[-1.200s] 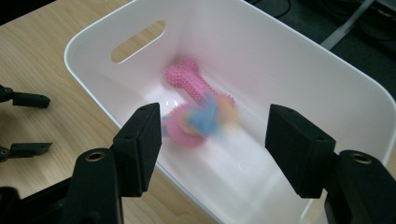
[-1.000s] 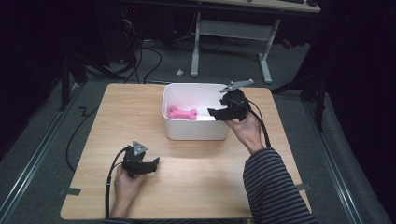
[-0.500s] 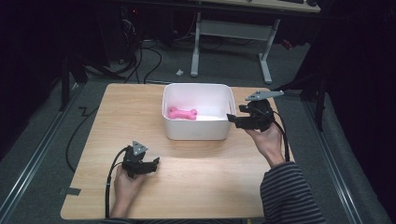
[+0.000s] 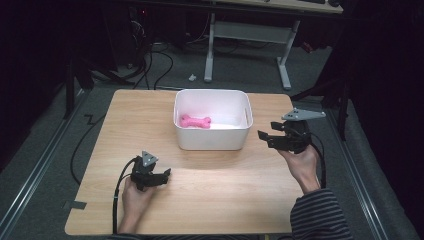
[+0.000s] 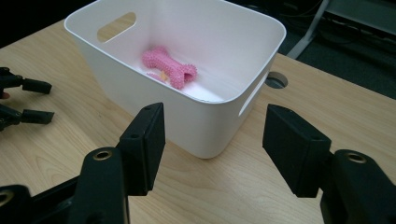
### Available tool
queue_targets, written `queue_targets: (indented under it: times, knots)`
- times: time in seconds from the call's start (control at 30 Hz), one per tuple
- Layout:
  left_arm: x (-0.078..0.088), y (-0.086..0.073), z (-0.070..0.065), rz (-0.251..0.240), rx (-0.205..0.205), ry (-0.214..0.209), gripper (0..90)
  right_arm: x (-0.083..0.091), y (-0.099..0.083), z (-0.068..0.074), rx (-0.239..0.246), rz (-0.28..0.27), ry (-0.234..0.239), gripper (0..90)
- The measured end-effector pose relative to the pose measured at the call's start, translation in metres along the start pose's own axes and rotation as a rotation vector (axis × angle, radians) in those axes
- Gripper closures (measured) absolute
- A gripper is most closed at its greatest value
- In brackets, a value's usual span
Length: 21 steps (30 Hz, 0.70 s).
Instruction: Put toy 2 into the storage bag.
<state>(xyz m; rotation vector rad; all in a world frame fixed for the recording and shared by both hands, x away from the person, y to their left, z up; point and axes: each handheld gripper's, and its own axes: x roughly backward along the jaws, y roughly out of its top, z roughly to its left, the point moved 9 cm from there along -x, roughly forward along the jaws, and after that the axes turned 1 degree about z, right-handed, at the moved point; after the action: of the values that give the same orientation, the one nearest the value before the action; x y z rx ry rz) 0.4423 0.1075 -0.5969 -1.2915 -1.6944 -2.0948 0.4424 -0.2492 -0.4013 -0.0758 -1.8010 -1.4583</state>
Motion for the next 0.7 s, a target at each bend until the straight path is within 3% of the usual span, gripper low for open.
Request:
queue_targets:
  times: [0.47,0.7]
  knots:
    - [0.000,0.000,0.000,0.000,0.000,0.000,22.6,0.014,-0.031,-0.008,-0.042,-0.014,-0.027,40.0]
    - [0.000,0.000,0.000,0.000,0.000,0.000,22.5,0.014,-0.059,-0.015,-0.096,-0.017,-0.051,40.7]
